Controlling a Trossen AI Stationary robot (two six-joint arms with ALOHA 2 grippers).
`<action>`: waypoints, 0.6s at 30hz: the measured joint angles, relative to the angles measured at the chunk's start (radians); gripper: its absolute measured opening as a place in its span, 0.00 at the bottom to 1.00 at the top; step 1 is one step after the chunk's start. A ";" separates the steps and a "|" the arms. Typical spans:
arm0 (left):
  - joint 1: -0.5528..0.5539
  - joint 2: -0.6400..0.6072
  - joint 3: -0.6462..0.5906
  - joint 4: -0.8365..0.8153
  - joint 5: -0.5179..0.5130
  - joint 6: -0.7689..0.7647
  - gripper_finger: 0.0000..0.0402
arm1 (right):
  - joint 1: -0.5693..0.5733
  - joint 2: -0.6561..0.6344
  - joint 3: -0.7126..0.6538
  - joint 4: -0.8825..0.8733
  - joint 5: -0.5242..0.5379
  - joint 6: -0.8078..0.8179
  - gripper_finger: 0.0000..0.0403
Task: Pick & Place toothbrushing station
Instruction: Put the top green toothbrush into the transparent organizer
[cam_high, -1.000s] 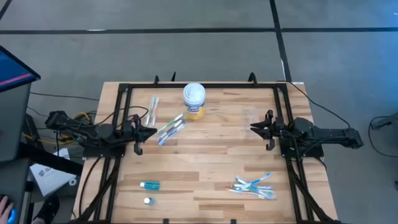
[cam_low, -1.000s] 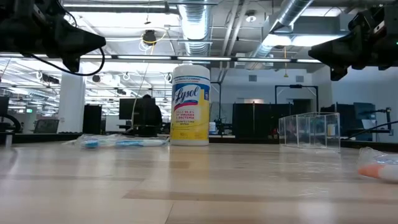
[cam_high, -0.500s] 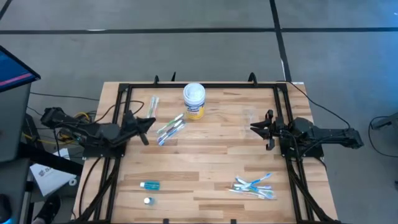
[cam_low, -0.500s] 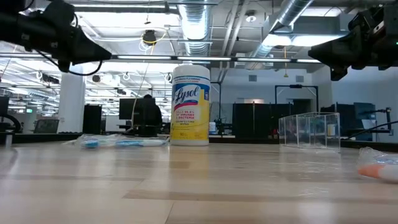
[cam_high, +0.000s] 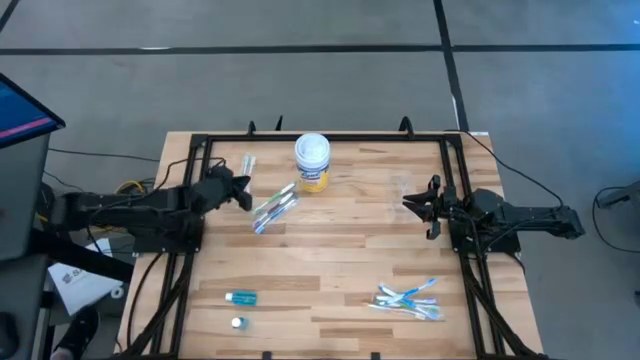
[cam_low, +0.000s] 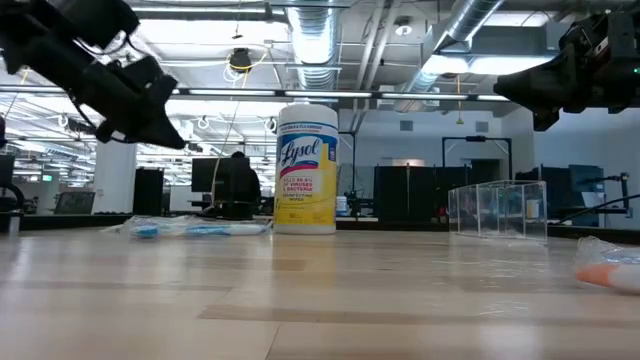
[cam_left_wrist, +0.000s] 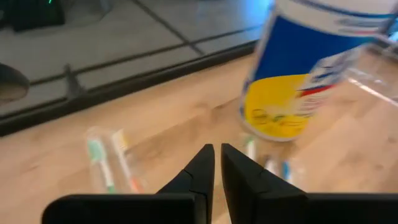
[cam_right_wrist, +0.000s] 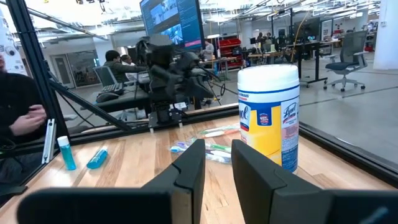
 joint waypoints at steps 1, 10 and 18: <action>0.043 0.009 0.008 -0.009 0.033 0.000 0.07 | 0.000 0.000 0.000 0.000 0.000 0.000 0.18; 0.390 0.105 0.046 -0.108 0.309 0.048 0.19 | 0.000 0.000 0.000 0.014 0.000 0.000 0.18; 0.522 0.258 0.046 -0.105 0.384 0.064 0.24 | 0.000 0.000 0.000 0.017 0.000 0.000 0.18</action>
